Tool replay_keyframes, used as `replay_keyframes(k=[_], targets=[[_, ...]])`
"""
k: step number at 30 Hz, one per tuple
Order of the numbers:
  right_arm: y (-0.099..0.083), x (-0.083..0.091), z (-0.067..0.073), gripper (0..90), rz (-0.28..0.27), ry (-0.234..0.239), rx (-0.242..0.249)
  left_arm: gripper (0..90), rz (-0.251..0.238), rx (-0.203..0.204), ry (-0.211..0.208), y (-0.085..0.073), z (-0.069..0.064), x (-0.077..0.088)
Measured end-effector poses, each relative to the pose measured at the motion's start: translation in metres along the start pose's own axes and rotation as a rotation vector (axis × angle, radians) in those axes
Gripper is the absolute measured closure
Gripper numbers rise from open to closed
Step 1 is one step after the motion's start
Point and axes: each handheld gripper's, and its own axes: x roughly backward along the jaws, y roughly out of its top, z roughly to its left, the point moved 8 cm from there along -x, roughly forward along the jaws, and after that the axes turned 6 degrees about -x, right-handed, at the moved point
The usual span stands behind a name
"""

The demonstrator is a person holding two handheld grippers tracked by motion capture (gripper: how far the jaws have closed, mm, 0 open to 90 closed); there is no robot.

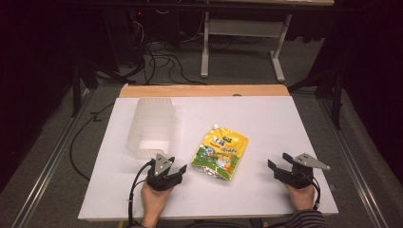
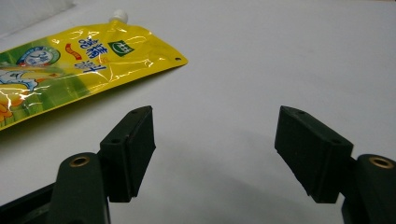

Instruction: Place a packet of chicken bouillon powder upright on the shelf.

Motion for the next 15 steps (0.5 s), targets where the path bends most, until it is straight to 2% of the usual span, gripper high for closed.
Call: replay_keyframes(k=[12,15], targets=[[0.0002,0.0010,-0.0005,29.4,-0.008,-0.009,-0.009,42.8,-0.006,-0.015,0.010,0.0004,-0.0009,0.0006],[0.0001,0.0001,-0.0004,29.4,-0.003,-0.006,0.001,40.7,-0.007,-0.015,0.022,0.0006,-0.0003,0.0006]])
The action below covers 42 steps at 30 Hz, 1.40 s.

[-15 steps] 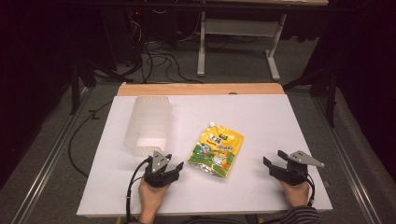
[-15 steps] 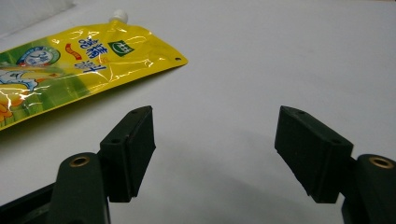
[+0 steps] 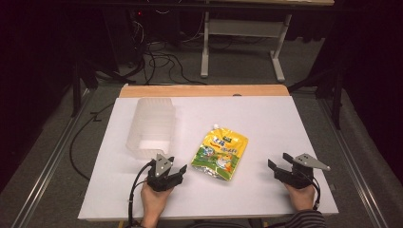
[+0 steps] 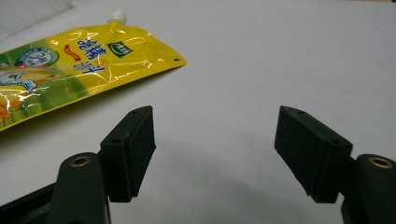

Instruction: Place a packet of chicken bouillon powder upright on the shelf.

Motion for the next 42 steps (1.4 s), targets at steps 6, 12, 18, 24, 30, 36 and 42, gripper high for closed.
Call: replay_keyframes(k=[6,12,18,24,30,36,42], targets=[[0.000,0.000,0.000,29.4,0.003,-0.005,-0.001,43.3,0.008,-0.013,0.002,0.000,-0.001,-0.001],[-0.001,-0.001,0.000,29.4,0.011,-0.012,0.001,43.4,-0.009,-0.036,0.004,0.002,-0.003,0.001],[0.000,0.000,0.001,29.4,0.001,-0.011,0.003,43.8,-0.069,-0.050,-0.022,0.008,-0.007,0.006],[0.000,0.000,0.000,29.4,0.002,-0.012,-0.002,42.1,-0.025,-0.027,-0.035,0.010,-0.008,0.005],[0.000,0.001,0.001,29.3,-0.009,-0.013,0.012,39.7,-0.031,0.003,-0.048,0.024,-0.012,0.004],[0.000,0.000,0.001,29.3,-0.002,-0.012,0.013,40.0,-0.001,-0.027,-0.081,0.038,-0.018,-0.002],[0.001,0.002,0.001,29.5,-0.016,-0.014,0.007,37.9,0.068,-0.006,-0.125,0.051,-0.024,-0.018]])
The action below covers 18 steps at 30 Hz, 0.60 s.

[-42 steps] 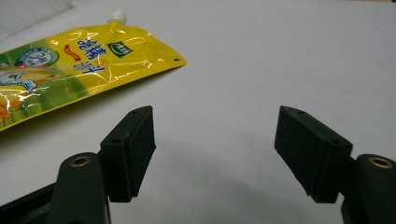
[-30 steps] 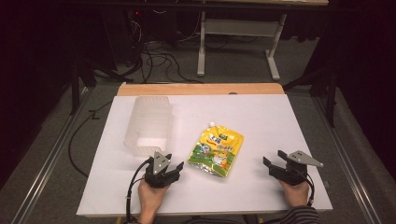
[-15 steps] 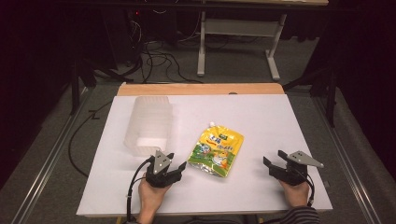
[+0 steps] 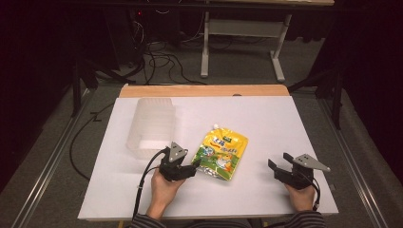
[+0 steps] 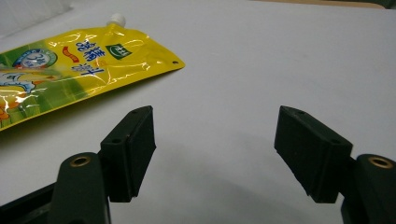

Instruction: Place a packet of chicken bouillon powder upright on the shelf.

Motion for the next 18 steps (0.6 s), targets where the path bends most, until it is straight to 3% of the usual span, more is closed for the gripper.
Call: replay_keyframes(k=[8,9,18], targets=[[0.000,-0.001,0.000,29.7,0.005,0.003,0.006,34.2,0.056,0.031,-0.015,0.010,0.001,-0.015],[0.000,-0.001,0.001,29.7,0.005,0.002,0.005,34.1,0.061,0.051,-0.026,0.013,0.001,-0.018],[0.000,0.000,0.001,29.6,0.000,0.001,0.009,32.8,0.131,0.059,-0.032,0.021,0.007,-0.034]])
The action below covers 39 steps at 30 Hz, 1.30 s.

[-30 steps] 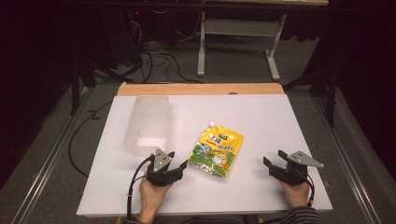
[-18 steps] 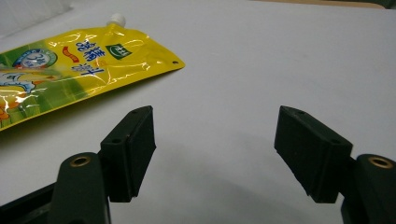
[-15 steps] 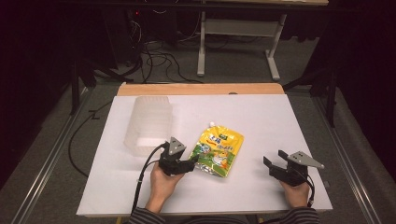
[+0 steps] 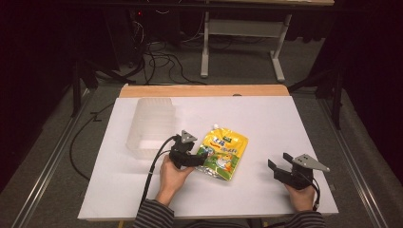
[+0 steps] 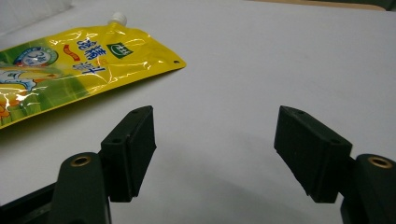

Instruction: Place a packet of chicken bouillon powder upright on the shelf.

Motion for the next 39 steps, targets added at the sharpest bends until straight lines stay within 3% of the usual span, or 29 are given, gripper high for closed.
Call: replay_keyframes(k=[11,18,22,25,27,32,37,38,39], targets=[[0.000,0.000,0.000,29.6,-0.002,-0.001,0.002,29.1,0.079,0.039,-0.030,0.018,0.006,-0.030],[0.000,0.000,0.000,29.5,0.000,-0.001,-0.002,29.1,0.118,0.050,-0.050,0.023,0.008,-0.046],[0.000,0.000,0.000,29.6,-0.004,0.001,0.001,29.0,0.116,0.055,-0.057,0.026,0.008,-0.051],[0.000,-0.001,0.000,29.7,0.006,0.000,-0.002,28.5,0.143,0.066,-0.047,0.025,0.010,-0.059],[0.000,0.000,0.000,29.9,0.000,-0.004,-0.001,28.5,0.154,0.061,-0.070,0.024,0.008,-0.064],[0.000,0.000,0.000,29.7,0.001,-0.005,-0.008,29.3,0.190,0.062,-0.061,0.023,0.005,-0.074],[-0.001,-0.001,0.000,30.7,0.009,-0.013,0.003,36.1,0.203,0.031,-0.017,0.021,0.005,-0.075],[-0.001,-0.001,0.000,30.6,0.012,-0.015,0.002,38.0,0.213,0.013,0.014,0.021,0.005,-0.075],[-0.001,-0.001,0.000,30.6,0.012,-0.015,0.002,43.2,0.213,0.013,0.014,0.021,0.005,-0.075]])
